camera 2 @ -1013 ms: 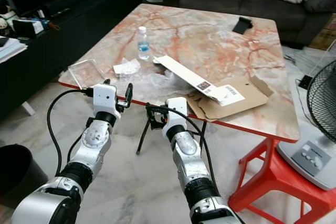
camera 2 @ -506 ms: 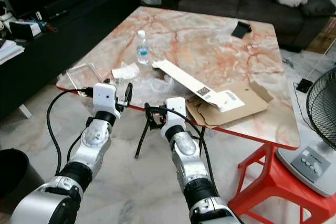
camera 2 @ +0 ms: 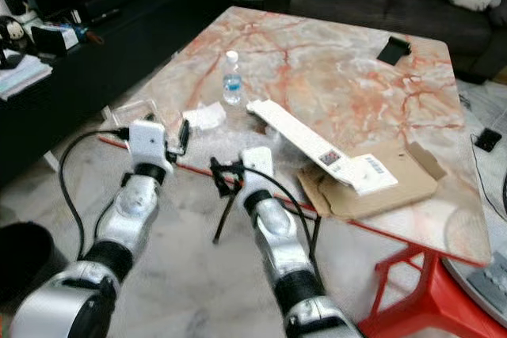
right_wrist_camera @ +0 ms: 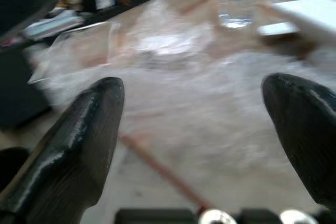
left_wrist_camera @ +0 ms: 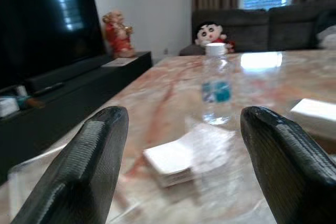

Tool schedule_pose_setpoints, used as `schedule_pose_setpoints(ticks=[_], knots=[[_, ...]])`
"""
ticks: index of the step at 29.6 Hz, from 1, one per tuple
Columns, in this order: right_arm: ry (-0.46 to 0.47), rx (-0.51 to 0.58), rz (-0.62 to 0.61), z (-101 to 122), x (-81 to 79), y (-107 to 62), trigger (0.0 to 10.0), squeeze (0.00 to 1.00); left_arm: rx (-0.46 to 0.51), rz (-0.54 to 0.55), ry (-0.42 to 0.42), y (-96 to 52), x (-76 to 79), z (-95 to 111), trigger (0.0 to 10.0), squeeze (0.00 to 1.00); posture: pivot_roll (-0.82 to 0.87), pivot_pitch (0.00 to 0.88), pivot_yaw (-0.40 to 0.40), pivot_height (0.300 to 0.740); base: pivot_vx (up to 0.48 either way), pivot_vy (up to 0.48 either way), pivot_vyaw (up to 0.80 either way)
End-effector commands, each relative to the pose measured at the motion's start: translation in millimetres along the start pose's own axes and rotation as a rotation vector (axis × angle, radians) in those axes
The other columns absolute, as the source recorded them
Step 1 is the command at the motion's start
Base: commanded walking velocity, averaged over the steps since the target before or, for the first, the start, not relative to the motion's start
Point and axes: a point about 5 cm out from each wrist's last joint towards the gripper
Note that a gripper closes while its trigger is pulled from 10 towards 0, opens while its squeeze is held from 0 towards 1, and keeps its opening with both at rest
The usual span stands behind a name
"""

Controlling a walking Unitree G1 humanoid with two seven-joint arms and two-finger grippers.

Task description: Picking trash to rubbish bin

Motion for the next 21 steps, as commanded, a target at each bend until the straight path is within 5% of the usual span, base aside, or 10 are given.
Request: schedule_pose_setpoints(ticks=[1, 21], knots=[[0.009, 0.019, 0.009, 5.0, -5.1, 2.6, 10.0, 0.0, 0.007, 0.007, 0.013, 2.7, -4.8, 3.6, 10.0, 0.0, -0.11, 0.03, -0.027, 0.74, 0.356, 0.0, 0.0], [0.023, 0.031, 0.006, 7.1, -4.1, 2.9, 10.0, 0.0, 0.033, 0.003, 0.001, 4.8, -3.3, 8.2, 10.0, 0.0, -0.11, 0.038, -0.027, 0.74, 0.298, 0.0, 0.0]])
Point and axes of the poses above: a point about 5 cm out from each wrist's last joint towards the gripper, its own y axis pointing out of the wrist towards the gripper, its own z axis along the axis of the wrist's last joint, x = y × z, and after that the axes turned 10 degrees about -y, right-handed
